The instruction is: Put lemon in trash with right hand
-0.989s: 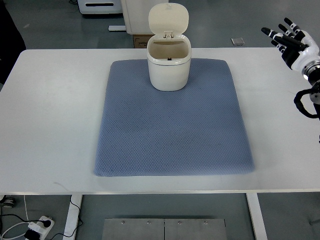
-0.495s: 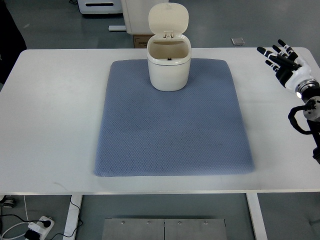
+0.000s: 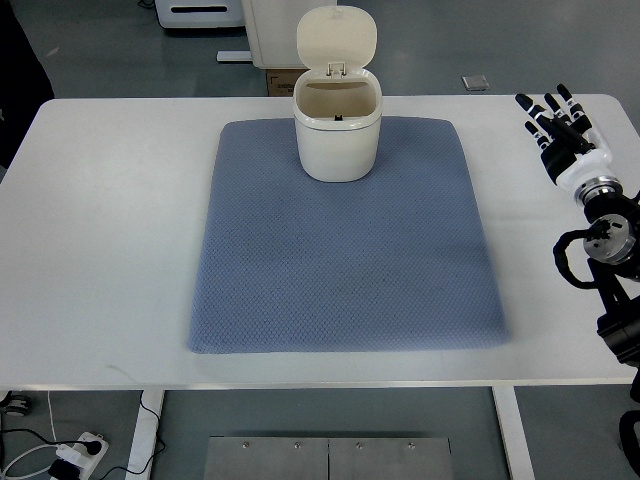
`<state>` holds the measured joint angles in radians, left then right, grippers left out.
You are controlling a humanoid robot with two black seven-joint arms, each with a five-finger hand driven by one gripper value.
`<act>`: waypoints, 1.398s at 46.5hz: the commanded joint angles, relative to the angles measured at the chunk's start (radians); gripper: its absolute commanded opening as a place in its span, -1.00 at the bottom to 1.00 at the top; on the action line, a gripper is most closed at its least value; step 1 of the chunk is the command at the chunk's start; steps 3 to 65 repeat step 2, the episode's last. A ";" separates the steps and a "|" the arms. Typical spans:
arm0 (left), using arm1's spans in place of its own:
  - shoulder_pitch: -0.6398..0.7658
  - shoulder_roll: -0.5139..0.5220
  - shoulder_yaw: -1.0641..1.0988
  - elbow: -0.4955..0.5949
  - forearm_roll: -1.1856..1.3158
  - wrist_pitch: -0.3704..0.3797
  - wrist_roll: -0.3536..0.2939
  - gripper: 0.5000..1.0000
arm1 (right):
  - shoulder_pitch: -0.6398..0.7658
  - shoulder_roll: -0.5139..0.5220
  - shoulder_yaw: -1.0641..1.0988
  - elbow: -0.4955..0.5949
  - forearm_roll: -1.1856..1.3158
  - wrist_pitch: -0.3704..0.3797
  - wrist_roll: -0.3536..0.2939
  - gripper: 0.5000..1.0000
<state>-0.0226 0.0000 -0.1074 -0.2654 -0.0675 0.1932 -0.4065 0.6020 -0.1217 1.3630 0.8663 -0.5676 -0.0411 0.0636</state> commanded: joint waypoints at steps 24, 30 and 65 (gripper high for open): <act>0.000 0.000 0.000 0.000 0.000 0.000 0.000 1.00 | -0.011 0.013 0.008 0.005 0.000 -0.002 0.002 1.00; 0.000 0.000 0.000 0.000 0.000 0.000 0.000 1.00 | -0.011 0.013 0.008 0.005 0.000 -0.002 0.002 1.00; 0.000 0.000 0.000 0.000 0.000 0.000 0.000 1.00 | -0.011 0.013 0.008 0.005 0.000 -0.002 0.002 1.00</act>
